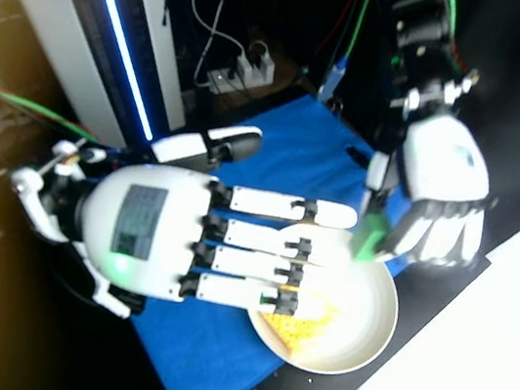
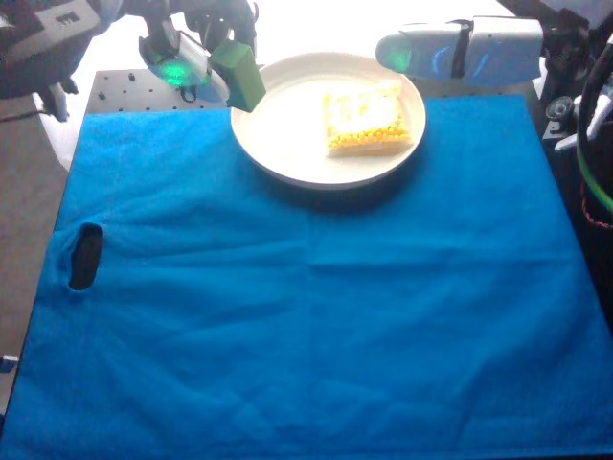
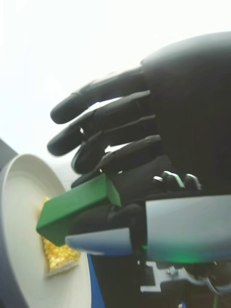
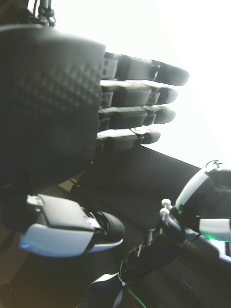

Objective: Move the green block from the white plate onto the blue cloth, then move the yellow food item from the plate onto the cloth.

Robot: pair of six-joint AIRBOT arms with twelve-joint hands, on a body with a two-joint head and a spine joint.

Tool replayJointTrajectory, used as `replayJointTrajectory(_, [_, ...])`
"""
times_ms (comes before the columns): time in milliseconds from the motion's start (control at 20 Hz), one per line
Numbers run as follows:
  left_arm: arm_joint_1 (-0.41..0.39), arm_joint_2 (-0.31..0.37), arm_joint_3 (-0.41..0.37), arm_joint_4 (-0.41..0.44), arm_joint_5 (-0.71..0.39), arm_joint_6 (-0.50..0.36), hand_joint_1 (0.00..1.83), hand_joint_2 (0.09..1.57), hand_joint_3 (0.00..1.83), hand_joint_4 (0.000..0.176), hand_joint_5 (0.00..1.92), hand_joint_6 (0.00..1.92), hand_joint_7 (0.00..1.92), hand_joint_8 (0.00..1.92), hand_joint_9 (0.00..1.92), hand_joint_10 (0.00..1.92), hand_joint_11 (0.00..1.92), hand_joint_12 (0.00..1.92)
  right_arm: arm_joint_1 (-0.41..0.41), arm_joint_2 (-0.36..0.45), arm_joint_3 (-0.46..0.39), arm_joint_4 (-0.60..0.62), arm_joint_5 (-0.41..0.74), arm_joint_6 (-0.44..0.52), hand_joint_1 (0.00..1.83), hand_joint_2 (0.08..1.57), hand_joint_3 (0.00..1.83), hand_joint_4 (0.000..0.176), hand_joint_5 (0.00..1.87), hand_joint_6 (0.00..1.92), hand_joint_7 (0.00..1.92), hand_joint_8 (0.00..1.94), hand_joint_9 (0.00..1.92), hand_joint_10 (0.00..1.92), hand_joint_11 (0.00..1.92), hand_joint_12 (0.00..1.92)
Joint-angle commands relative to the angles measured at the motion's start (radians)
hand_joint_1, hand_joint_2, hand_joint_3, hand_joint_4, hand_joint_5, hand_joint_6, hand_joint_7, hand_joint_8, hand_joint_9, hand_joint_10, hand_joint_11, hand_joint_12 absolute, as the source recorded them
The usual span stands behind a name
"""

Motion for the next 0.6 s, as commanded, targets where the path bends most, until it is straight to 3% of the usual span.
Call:
replayJointTrajectory(0, [-0.020,0.018,-0.023,0.019,-0.112,-0.002,1.11,1.12,0.00,0.000,0.98,0.97,0.83,0.76,0.69,1.03,0.45,1.22,0.013,-0.002,0.003,0.028,0.119,0.005,0.22,0.85,0.00,0.073,0.19,0.00,0.27,0.00,0.18,0.00,0.00,0.67])
replayJointTrajectory(50, [-0.021,0.046,-0.058,0.042,-0.125,-0.002,1.21,1.16,0.00,0.000,1.02,0.72,0.79,1.35,0.68,1.14,0.43,1.35,0.012,-0.002,0.002,0.028,0.119,0.005,0.23,0.85,0.00,0.064,0.19,0.00,0.25,0.00,0.16,0.00,0.00,0.64])
replayJointTrajectory(100, [-0.021,0.063,-0.080,0.059,-0.130,-0.002,1.24,1.13,0.00,0.000,1.12,0.53,0.85,1.37,0.70,1.23,0.42,1.46,0.011,-0.002,0.002,0.028,0.119,0.005,0.26,0.84,0.00,0.066,0.19,0.00,0.24,0.00,0.15,0.00,0.00,0.60])
replayJointTrajectory(200, [-0.022,0.127,-0.163,0.132,-0.149,-0.002,1.26,1.10,0.00,0.000,1.15,0.45,0.94,1.27,0.73,1.16,0.40,1.54,0.009,-0.002,0.002,0.029,0.118,0.005,0.27,0.84,0.00,0.080,0.19,0.00,0.23,0.00,0.15,0.00,0.00,0.56])
replayJointTrajectory(300, [-0.021,0.172,-0.228,0.197,-0.163,-0.002,1.26,1.10,0.00,0.000,1.18,0.44,0.91,1.29,0.68,1.17,0.31,1.56,0.005,-0.002,0.003,0.030,0.118,0.005,0.22,0.86,0.00,0.051,0.17,0.00,0.23,0.00,0.16,0.00,0.00,0.73])
replayJointTrajectory(350, [-0.021,0.195,-0.261,0.228,-0.171,-0.002,1.26,1.10,0.00,0.000,1.13,0.52,0.95,1.23,0.72,1.16,0.32,1.52,0.001,-0.002,0.003,0.032,0.118,0.005,0.24,0.85,0.00,0.050,0.17,0.00,0.22,0.00,0.13,0.01,0.00,0.60])
replayJointTrajectory(450, [-0.015,0.227,-0.298,0.243,-0.193,-0.002,1.22,1.13,0.00,0.000,1.03,0.77,0.89,1.26,0.73,0.83,0.24,1.24,-0.001,-0.002,0.003,0.034,0.118,0.005,0.23,0.87,0.00,0.052,0.18,0.00,0.23,0.00,0.15,0.01,0.00,0.49])
replayJointTrajectory(500, [-0.010,0.239,-0.310,0.243,-0.203,-0.002,1.23,1.11,0.00,0.000,1.11,0.66,0.87,1.26,0.74,0.67,0.25,1.17,-0.001,-0.003,0.003,0.034,0.118,0.005,0.24,0.86,0.00,0.050,0.18,0.00,0.25,0.01,0.15,0.01,0.00,0.48])
replayJointTrajectory(550, [-0.007,0.246,-0.316,0.243,-0.209,-0.002,1.25,1.10,0.00,0.000,1.13,0.58,0.94,1.20,0.81,0.63,0.36,1.15,-0.002,-0.003,0.003,0.034,0.118,0.005,0.25,0.85,0.00,0.051,0.19,0.00,0.27,0.01,0.17,0.01,0.00,0.56])
